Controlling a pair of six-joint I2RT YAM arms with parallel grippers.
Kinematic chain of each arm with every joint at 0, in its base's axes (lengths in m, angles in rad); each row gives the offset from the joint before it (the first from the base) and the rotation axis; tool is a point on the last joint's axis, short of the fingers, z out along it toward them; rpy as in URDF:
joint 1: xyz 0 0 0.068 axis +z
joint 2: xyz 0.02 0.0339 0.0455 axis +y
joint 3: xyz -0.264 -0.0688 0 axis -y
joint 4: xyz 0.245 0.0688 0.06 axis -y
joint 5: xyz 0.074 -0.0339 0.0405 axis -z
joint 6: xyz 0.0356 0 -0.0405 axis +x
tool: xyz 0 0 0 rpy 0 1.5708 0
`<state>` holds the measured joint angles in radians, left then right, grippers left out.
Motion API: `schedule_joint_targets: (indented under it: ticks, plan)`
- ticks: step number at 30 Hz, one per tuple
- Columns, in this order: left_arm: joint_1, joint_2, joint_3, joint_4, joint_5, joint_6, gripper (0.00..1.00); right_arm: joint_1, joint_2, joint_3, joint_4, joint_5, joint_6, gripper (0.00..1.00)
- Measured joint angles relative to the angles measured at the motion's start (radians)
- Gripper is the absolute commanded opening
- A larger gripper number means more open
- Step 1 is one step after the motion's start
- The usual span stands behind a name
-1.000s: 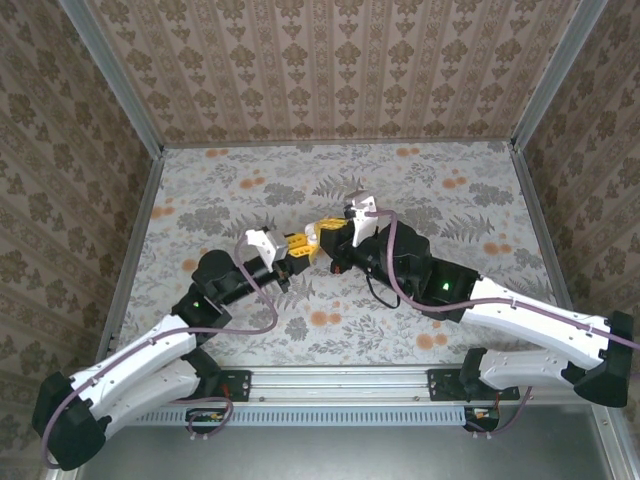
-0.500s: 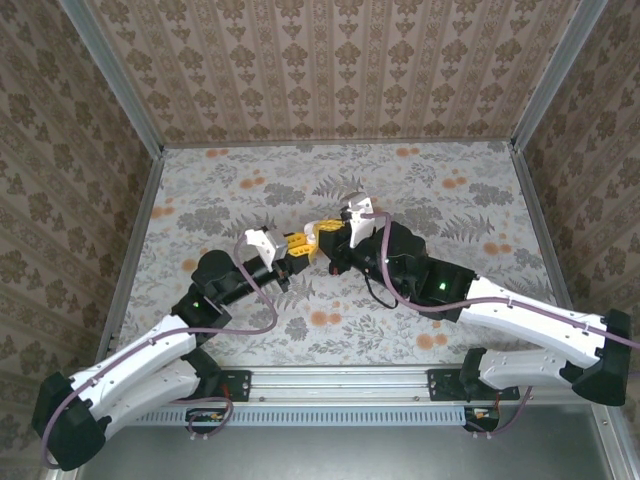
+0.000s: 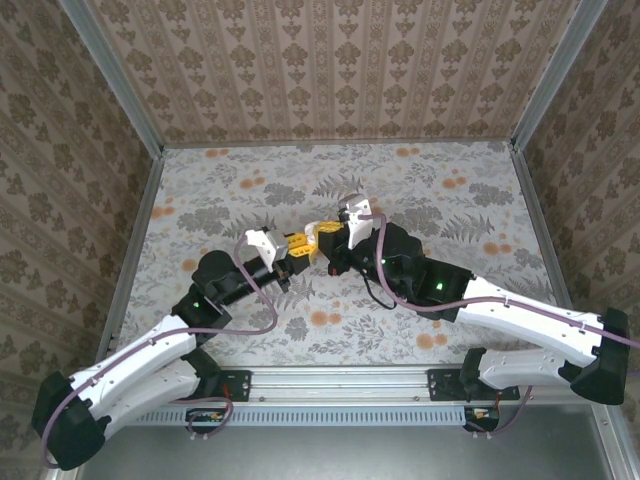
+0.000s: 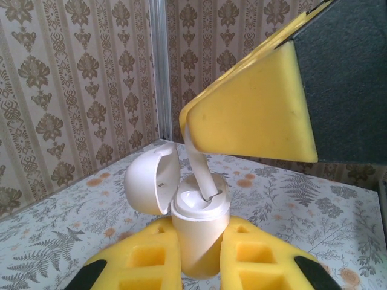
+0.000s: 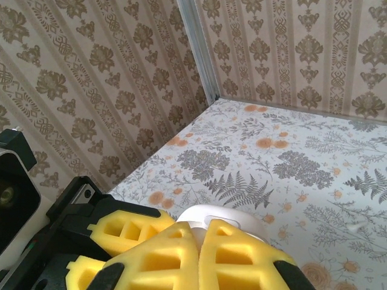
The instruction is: Insert wireless bluetooth earbuds into charging case
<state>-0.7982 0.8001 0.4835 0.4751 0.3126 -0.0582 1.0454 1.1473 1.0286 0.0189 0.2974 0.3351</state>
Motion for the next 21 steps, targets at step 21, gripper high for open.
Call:
schedule_joint_targets:
  ticks: [21]
  plan:
    - [-0.006,0.002,0.000,-0.050,-0.029,-0.001,0.00,0.003,-0.010,-0.056,0.037,0.005,-0.014,0.03]
